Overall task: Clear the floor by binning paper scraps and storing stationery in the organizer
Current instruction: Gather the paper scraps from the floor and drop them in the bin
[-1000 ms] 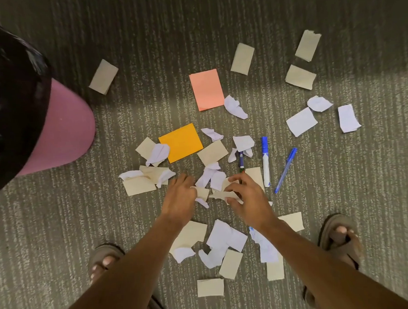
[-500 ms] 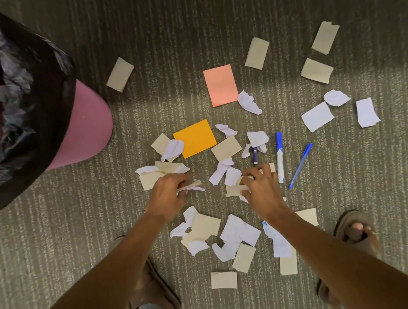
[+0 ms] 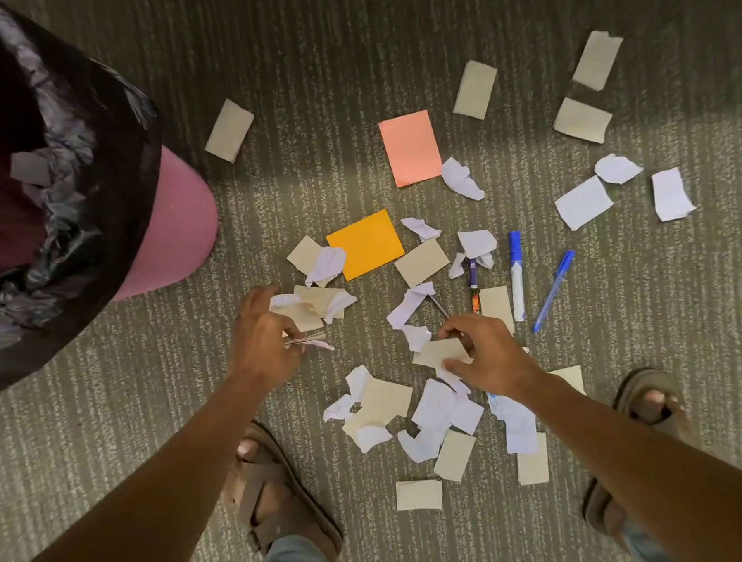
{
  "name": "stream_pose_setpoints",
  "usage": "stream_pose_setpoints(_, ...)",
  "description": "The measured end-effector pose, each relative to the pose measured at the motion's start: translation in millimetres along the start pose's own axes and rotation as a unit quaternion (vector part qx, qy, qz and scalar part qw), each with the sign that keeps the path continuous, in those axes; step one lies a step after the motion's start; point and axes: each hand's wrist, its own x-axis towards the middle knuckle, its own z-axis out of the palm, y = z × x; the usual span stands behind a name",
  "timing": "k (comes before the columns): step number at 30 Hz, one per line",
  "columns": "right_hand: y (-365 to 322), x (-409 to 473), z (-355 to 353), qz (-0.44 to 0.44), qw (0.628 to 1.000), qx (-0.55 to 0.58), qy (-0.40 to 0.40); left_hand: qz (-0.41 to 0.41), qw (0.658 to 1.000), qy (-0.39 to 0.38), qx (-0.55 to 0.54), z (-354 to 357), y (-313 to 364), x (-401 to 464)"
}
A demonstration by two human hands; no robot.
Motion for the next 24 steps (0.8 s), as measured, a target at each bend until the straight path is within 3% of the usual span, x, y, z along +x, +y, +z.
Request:
stream_pose_setpoints(5,-4,4,12,0.002,0.998,0.065,0.022,-0.043,0.999,-0.028,0.018,2,5,13)
stream_pose_setpoints(8,-8,11,19,-0.012,0.998,0.055,0.034,-0.031,0.999,-0.006,0.040,7,9,14)
stream_pose_setpoints(11,-14,21,22,-0.066,0.996,-0.053,0.029,-0.040,0.999,0.022,-0.026,13,5,8)
stream_pose_setpoints(15,-21,38,23,-0.115,0.962,-0.245,-0.017,-0.008,0.995,0.011,-0.098,14,-9,0)
stream_pose_setpoints(19,-28,48,18,-0.095,0.951,-0.294,-0.030,0.004,0.985,-0.003,-0.170,6,-13,-4)
stream_pose_setpoints(24,-30,53,19,-0.063,0.946,-0.312,-0.057,0.026,0.984,-0.044,-0.168,0,-8,4)
